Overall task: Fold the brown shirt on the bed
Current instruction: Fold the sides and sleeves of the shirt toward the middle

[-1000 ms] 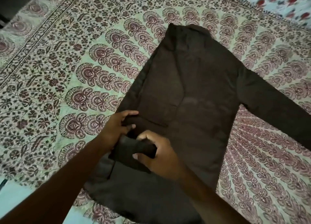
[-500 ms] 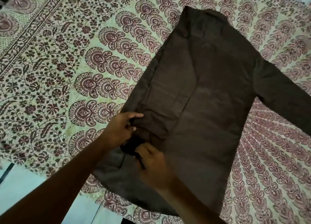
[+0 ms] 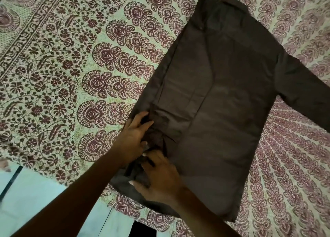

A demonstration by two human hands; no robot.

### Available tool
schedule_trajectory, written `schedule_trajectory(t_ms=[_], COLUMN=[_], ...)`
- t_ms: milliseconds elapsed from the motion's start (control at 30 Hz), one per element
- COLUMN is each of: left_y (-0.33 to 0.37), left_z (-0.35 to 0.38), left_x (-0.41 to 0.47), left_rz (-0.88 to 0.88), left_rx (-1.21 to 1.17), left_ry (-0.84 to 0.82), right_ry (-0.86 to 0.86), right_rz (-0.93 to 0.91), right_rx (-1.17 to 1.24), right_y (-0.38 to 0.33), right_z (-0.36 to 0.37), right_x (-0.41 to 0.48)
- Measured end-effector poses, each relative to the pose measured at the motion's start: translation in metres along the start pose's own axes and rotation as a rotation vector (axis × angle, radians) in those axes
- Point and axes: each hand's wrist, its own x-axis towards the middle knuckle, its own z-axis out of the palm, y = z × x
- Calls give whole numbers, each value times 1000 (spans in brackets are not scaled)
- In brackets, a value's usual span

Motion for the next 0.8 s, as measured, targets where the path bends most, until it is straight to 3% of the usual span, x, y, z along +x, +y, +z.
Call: schedule_trajectory(t_ms=[100, 233, 400, 633, 800], left_y=[-5, -9, -12, -19, -21], left_z=[7, 7, 9, 10, 9], left_x=[-6, -8, -5, 4, 4], left_rz=[19, 41, 69, 88, 155], left_rx=[103, 109, 137, 114, 117], left_ry=[45, 42, 27, 36, 65], right_ry=[227, 629, 865, 602, 652], right_rz=[65, 518, 838, 1108, 1205], right_rx=[48, 44, 309, 463, 428], right_y=[19, 77, 140, 173, 172], right_z=[-10, -45, -107, -166, -163], right_x=[2, 33, 102, 156, 125])
